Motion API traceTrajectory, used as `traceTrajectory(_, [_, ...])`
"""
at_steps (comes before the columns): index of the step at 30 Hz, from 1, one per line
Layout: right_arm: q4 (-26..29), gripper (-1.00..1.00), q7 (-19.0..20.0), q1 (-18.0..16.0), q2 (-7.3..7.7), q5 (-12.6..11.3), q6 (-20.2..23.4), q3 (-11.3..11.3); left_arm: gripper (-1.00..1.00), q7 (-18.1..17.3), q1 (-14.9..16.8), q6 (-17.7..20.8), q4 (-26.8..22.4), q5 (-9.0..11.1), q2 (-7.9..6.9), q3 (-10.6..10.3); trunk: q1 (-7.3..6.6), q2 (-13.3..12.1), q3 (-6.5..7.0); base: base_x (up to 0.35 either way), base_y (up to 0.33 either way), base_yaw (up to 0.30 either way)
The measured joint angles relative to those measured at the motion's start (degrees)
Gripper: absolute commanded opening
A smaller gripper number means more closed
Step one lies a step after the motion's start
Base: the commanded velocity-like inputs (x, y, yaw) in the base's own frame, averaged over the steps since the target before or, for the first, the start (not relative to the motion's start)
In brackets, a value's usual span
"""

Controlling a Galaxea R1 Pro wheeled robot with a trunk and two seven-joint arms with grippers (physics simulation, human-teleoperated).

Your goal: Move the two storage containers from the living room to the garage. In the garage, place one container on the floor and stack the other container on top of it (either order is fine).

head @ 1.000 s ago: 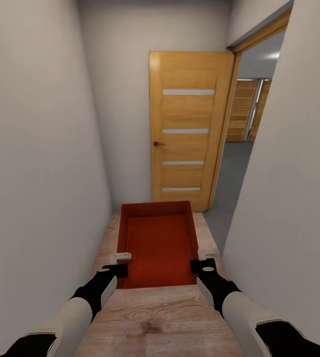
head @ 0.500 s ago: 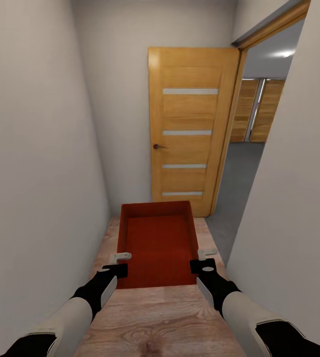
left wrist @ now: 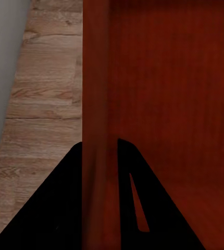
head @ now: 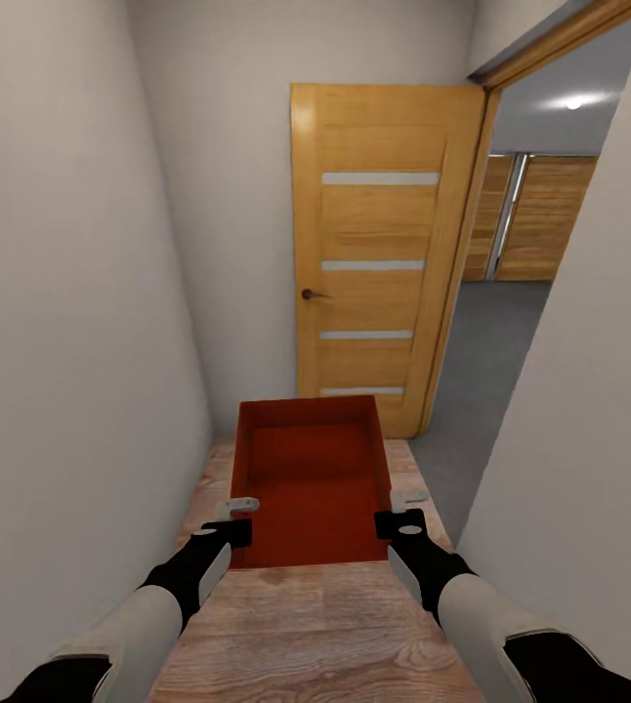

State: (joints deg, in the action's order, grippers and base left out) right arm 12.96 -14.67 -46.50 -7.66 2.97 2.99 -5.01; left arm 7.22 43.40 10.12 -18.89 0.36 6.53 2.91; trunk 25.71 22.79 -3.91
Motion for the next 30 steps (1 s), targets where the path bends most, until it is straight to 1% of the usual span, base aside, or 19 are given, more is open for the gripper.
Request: traceTrajectory(30, [0.0,-1.0,0.0,0.0,0.0,0.0,0.0,0.0,-1.0,0.0,0.0,0.0,0.0,0.0,0.0,0.0,0.0,0.0,0.0,0.323,0.0,0.0])
